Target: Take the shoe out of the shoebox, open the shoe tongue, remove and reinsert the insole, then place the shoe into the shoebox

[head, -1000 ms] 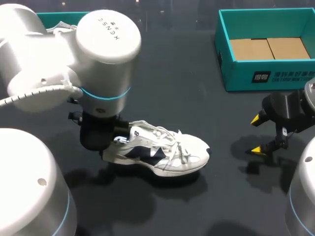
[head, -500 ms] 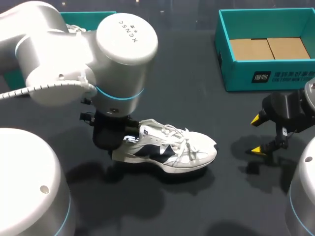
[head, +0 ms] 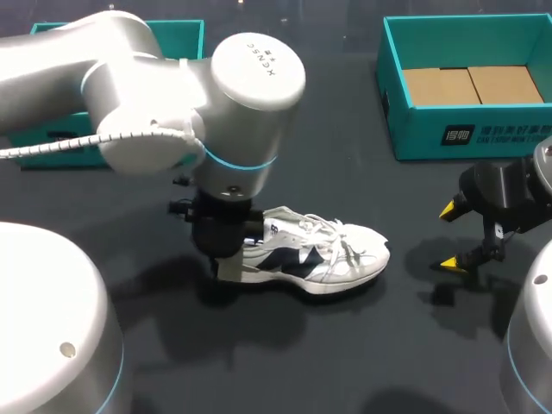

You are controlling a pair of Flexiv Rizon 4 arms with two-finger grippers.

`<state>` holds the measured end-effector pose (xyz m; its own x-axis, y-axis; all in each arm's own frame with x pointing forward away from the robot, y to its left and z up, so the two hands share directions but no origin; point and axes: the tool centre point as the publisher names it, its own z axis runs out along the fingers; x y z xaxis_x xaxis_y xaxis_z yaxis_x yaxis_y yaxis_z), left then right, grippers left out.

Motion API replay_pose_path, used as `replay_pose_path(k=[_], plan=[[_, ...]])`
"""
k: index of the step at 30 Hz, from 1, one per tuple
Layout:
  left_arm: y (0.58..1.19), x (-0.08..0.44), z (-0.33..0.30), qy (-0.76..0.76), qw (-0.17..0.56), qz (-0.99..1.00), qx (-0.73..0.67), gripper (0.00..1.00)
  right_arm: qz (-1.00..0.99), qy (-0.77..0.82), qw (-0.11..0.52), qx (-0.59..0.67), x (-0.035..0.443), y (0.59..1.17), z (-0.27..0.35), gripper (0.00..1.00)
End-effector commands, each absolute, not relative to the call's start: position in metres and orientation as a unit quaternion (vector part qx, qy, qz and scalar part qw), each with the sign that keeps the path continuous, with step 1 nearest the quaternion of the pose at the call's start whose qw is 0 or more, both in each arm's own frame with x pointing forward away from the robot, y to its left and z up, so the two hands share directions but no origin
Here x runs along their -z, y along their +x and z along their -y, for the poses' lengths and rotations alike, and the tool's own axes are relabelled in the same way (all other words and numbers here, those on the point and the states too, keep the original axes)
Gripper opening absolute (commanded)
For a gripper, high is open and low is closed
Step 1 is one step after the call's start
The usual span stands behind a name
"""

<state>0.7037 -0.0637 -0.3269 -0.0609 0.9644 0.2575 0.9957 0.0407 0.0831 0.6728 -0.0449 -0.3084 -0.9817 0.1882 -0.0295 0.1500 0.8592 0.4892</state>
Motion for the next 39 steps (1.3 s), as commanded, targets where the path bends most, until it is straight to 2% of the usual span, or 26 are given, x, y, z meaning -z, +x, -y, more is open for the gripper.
replay_pose_path(k=[1, 32, 33, 34, 35, 36, 37, 38, 39], plan=[[0.706, 0.343, 0.085, -0.680, 0.086, 0.716, 0.133, 0.00, -0.964, 0.088, 0.039, -0.250, 0.309, 0.671, 0.045, 1.00], [0.703, 0.368, 0.086, -0.674, 0.071, 0.723, 0.138, 0.00, -0.964, 0.088, 0.039, -0.250, 0.309, 0.671, 0.045, 1.00], [0.703, 0.367, 0.086, -0.674, 0.071, 0.722, 0.138, 0.07, -0.964, 0.088, 0.039, -0.250, 0.309, 0.671, 0.045, 1.00], [0.703, 0.367, 0.086, -0.675, 0.067, 0.722, 0.136, 0.34, -0.964, 0.088, 0.039, -0.250, 0.309, 0.671, 0.045, 1.00], [0.703, 0.366, 0.086, -0.674, 0.066, 0.723, 0.136, 0.45, -0.964, 0.088, 0.039, -0.250, 0.309, 0.671, 0.045, 1.00], [0.703, 0.365, 0.086, -0.676, 0.064, 0.722, 0.134, 0.62, -0.964, 0.088, 0.039, -0.250, 0.309, 0.671, 0.045, 1.00], [0.703, 0.364, 0.086, -0.675, 0.060, 0.723, 0.133, 0.85, -0.964, 0.088, 0.039, -0.250, 0.309, 0.671, 0.045, 1.00], [0.702, 0.362, 0.086, -0.676, 0.058, 0.723, 0.131, 1.00, -0.964, 0.088, 0.039, -0.250, 0.309, 0.671, 0.045, 1.00], [0.702, 0.359, 0.086, -0.677, 0.054, 0.723, 0.129, 1.00, -0.964, 0.088, 0.039, -0.250, 0.309, 0.671, 0.045, 1.00]])
